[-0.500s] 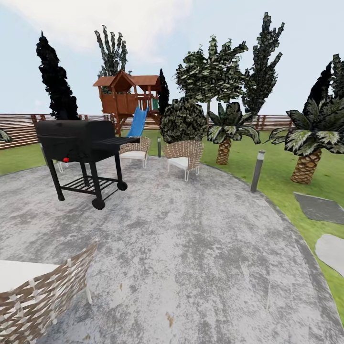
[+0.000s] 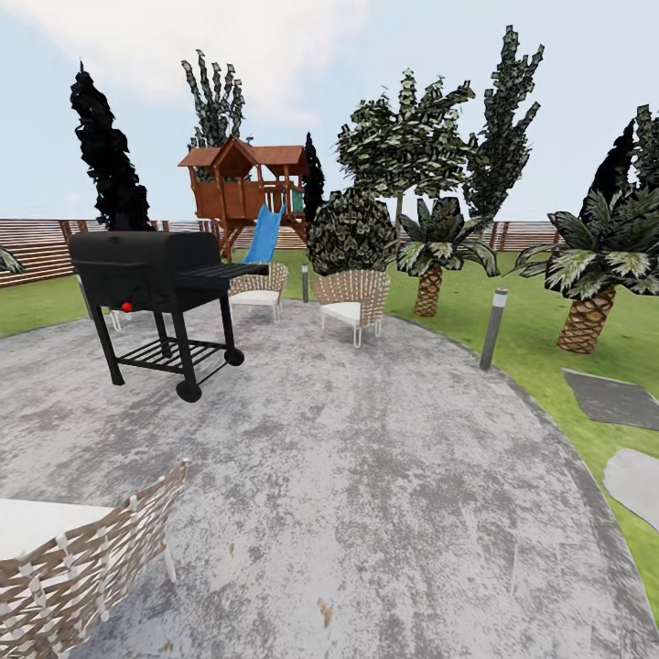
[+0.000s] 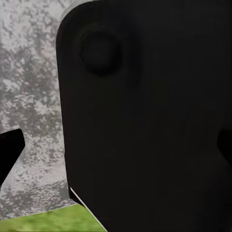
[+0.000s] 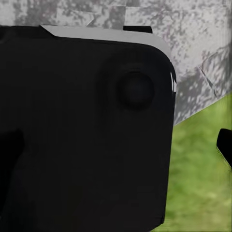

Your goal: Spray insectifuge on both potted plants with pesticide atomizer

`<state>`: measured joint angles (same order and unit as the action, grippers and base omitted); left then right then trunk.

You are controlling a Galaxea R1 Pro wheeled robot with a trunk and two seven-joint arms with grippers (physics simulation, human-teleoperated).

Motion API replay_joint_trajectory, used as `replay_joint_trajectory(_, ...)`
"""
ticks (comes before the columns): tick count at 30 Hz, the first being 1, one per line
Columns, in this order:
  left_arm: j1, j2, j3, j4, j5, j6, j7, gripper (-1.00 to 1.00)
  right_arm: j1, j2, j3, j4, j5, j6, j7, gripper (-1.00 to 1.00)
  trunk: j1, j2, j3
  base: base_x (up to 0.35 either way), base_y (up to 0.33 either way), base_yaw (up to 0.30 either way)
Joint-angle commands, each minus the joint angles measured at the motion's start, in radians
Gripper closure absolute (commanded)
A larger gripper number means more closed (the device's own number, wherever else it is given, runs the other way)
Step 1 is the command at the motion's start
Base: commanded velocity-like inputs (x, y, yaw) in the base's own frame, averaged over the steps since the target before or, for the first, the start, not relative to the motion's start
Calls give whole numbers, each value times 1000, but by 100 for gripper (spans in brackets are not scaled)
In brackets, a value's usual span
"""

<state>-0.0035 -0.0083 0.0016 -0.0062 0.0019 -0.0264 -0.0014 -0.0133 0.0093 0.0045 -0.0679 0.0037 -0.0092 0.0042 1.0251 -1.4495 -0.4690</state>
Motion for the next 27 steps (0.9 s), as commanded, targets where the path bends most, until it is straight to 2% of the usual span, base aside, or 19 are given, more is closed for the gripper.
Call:
replay_joint_trajectory(1, -1, 0, 0, 0, 0, -9, 0, -100, 0, -1, 1, -2, 1, -7, 0, -100, 0, 0, -1, 0, 0, 0)
replay_joint_trajectory(3, -2, 0, 0, -1, -2, -20, -1, -100, 0, -4, 2, -3, 1, -18, 0, -100, 0, 0, -1, 0, 0, 0)
replay_joint_trajectory(12, -39, 13, -6, -37, -12, -70, -2, -100, -1, -52, -3, -43, 1, -68, -1, -100, 0, 0, -1, 0, 0, 0)
replay_joint_trajectory(18, -46, 14, -5, -71, -13, -104, -2, -100, -2, -56, -4, -77, 0, -102, -1, -100, 0, 0, -1, 0, 0, 0)
replay_joint_trajectory(19, -46, 14, -5, -267, -13, -218, -2, -100, -2, -56, -4, -285, 0, -286, -1, -100, 0, 0, -1, 0, 0, 0)
replay_joint_trajectory(27, -52, 10, -6, -387, -12, -219, -2, -100, -9, -56, -6, -424, -3, -287, -1, -100, 0, 0, -1, 0, 0, 0)
